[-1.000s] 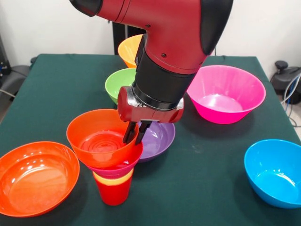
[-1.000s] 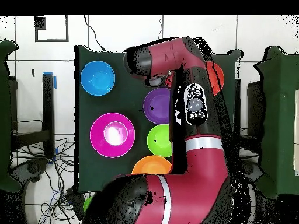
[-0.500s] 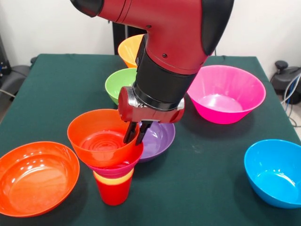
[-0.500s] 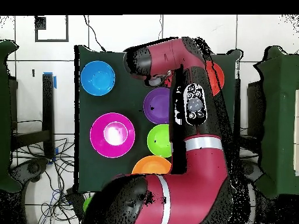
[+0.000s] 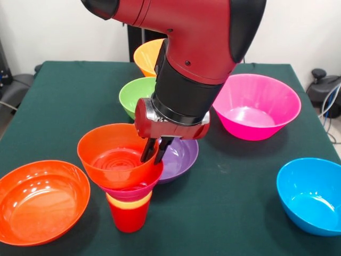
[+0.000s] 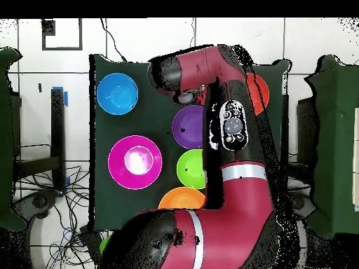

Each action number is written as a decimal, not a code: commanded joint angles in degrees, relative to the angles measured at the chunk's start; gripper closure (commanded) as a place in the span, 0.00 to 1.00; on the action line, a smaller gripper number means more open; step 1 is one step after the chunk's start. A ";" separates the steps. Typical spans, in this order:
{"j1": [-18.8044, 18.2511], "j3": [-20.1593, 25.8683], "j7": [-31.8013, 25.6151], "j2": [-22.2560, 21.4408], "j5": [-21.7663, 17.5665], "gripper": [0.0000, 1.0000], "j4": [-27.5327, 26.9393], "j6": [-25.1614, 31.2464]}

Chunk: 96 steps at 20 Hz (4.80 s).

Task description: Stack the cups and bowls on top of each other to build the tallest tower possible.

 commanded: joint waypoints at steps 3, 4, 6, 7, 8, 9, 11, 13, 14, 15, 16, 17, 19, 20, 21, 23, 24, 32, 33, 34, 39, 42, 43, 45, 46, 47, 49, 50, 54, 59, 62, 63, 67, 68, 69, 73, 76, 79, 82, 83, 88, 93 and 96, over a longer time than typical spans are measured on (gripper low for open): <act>2.27 -0.76 -4.68 0.56 -0.10 0.00 0.71 4.17; 2.30 -0.76 -5.06 0.56 -0.13 0.00 0.63 4.48; 2.36 -0.72 -5.94 0.43 -0.28 0.00 0.65 4.40; 2.50 -0.81 -5.20 0.52 -0.12 0.00 0.67 4.14; 2.57 -0.82 -5.63 0.46 -0.14 0.00 0.68 4.30; 2.55 -0.88 -5.45 0.42 0.06 0.00 0.79 4.45; 2.65 -0.99 -5.75 0.27 0.15 0.00 0.58 4.90; 2.76 -1.08 -5.98 0.06 0.23 0.00 0.36 5.33; 2.82 -1.16 -6.04 -0.10 0.28 0.00 0.33 5.55; 2.89 -1.17 -6.14 -0.06 0.34 0.00 0.13 5.75; 2.95 -1.24 -6.26 -0.07 0.31 0.00 0.07 5.89; 2.99 -1.31 -6.37 -0.09 0.32 0.00 0.00 5.93; 3.09 -1.43 -6.43 -0.12 0.47 0.00 -0.12 6.02; 3.11 -1.51 -6.49 -0.08 0.48 0.00 -0.09 5.92; 3.05 -1.70 -6.35 -0.04 0.45 0.00 0.24 5.47; 3.14 -1.75 -6.46 0.02 0.50 0.00 -0.04 5.55; 3.15 -1.78 -6.59 0.02 0.48 0.00 -0.05 5.44; 3.43 -1.76 -6.75 0.13 0.44 1.00 -1.21 5.46; 3.53 -1.73 -6.63 0.04 0.51 1.00 -1.31 5.46; 3.55 -1.64 -6.98 0.16 0.59 1.00 -1.40 5.79; 3.47 -1.89 -6.70 -0.38 0.66 1.00 -0.72 5.16; 3.43 -1.96 -6.77 -0.56 0.69 1.00 -0.34 4.98; 3.42 -1.95 -6.74 -0.54 0.72 1.00 -0.36 4.96; 3.38 -2.00 -6.58 -0.68 0.78 1.00 -0.11 4.71; 3.39 -1.98 -6.74 -0.63 0.71 1.00 -0.20 4.74; 3.42 -2.00 -6.79 -0.70 0.67 1.00 -0.14 4.69; 3.45 -2.06 -6.78 -0.81 0.65 1.00 -0.07 4.68; 3.45 -2.08 -6.75 -0.84 0.65 1.00 -0.02 4.63; 3.49 -2.18 -6.90 -0.92 0.47 1.00 0.28 4.16; 3.23 -2.10 -8.13 -1.02 0.07 1.00 0.35 3.43; 2.92 -1.89 -9.80 -1.16 -0.24 1.00 0.09 3.42; 2.80 -1.83 -10.20 -1.20 -0.31 1.00 -0.05 3.41; 2.74 -1.45 -12.12 -0.64 -1.05 1.00 -2.00 3.92; 2.66 -1.34 -12.69 -0.58 -1.18 1.00 -2.28 3.99; 2.38 -1.40 -13.33 -1.10 -1.17 1.00 -1.80 3.85; 2.26 -1.03 -14.88 -0.80 -1.59 1.00 -2.96 4.13; 2.27 -0.98 -15.55 -1.10 -1.62 1.00 -2.96 4.55; 2.17 -0.95 -16.23 -1.15 -1.75 1.00 -3.03 4.70; 2.01 -1.10 -16.84 -1.50 -1.92 1.00 -2.43 4.28; 1.89 -1.27 -16.84 -1.85 -1.94 1.00 -1.71 3.87; 1.82 -1.16 -17.89 -1.60 -2.47 1.00 -2.16 3.91; 1.44 -1.23 -18.59 -2.42 -2.39 1.00 -1.10 3.59; 1.32 -1.19 -18.67 -2.60 -2.35 1.00 -0.73 3.43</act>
